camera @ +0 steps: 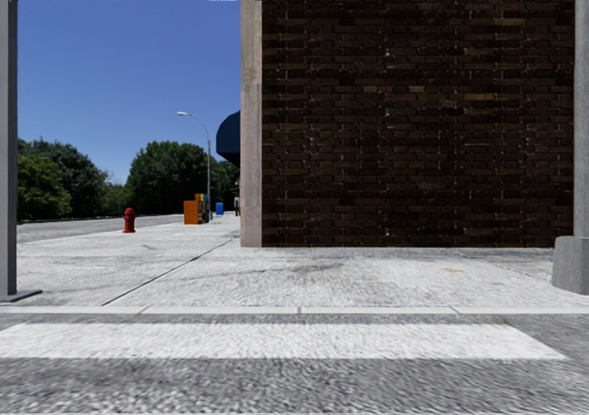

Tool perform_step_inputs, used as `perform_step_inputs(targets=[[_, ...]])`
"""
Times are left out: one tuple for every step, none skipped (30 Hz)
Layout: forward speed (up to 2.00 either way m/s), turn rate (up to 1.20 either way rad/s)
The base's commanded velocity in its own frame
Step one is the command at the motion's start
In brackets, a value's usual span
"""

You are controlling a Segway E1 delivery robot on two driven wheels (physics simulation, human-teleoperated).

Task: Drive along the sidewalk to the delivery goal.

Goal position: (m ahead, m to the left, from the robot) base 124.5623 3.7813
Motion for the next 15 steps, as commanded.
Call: perform_step_inputs(targets=[[2.00, 0.38], [2.00, 0.38], [2.00, 0.38], [2.00, 0.38], [2.00, 0.38], [2.00, 0.38], [2.00, 0.38], [2.00, 0.38], [2.00, 0.38], [2.00, 0.38], [2.00, 0.38], [2.00, 0.38], [2.00, 0.38], [2.00, 0.38], [2.00, 0.38]])
